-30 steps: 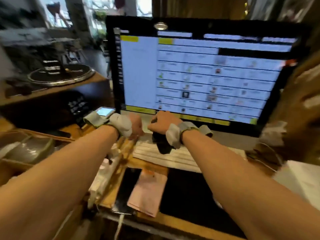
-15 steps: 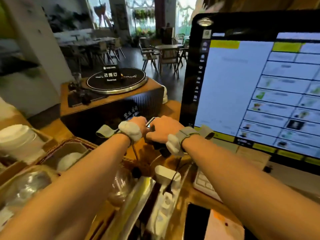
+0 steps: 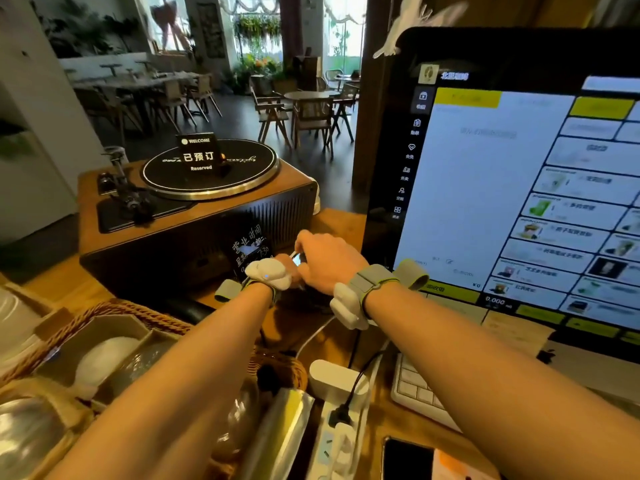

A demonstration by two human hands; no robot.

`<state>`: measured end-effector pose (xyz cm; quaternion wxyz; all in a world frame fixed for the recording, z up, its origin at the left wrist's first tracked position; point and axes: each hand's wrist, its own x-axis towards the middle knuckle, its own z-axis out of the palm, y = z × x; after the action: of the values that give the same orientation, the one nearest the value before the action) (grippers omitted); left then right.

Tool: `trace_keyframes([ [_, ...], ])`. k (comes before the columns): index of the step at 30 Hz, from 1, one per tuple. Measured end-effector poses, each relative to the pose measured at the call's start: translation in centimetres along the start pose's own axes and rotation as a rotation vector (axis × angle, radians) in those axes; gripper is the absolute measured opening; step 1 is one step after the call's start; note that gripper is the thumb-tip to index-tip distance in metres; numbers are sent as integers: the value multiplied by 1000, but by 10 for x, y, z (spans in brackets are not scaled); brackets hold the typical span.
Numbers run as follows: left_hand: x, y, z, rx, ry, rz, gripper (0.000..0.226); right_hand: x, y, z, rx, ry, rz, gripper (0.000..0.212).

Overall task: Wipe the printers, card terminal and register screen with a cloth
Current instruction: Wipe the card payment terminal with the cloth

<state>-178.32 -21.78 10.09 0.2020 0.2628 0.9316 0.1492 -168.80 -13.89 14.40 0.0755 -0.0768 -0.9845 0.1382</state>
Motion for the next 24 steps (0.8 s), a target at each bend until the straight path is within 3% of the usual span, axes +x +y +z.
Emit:
trace_keyframes([
  [3, -11, -9, -11, -279, -40, -81, 25, 7, -9, -6, 177, 207, 73, 30],
  [7, -28, -32, -32, -718, -85, -118, 45, 22, -18, -12, 372, 550, 98, 27],
  [9, -38, -38, -40, -872, -116, -57, 40, 23, -22, -3, 423, 517, 94, 29],
  [12, -48, -39, -45, -848, -186, 31, 21, 14, -21, 22, 270, 360, 51, 44],
  [14, -55, -41, -45, -828, -189, 39, 26, 14, -13, 23, 157, 364, 30, 49],
  [16, -58, -45, -44, -835, -200, 34, 15, 16, -12, 15, 261, 380, 136, 51],
  [17, -59, -47, -47, -857, -188, 38, 16, 17, -17, 15, 334, 371, 155, 53],
  [21, -56, -60, -53, -992, -141, 62, 32, 7, -36, 19, 344, 316, -100, 53],
  [24, -56, -62, -53, -976, -176, 76, 35, 22, -25, 1, 326, 361, 54, 48],
])
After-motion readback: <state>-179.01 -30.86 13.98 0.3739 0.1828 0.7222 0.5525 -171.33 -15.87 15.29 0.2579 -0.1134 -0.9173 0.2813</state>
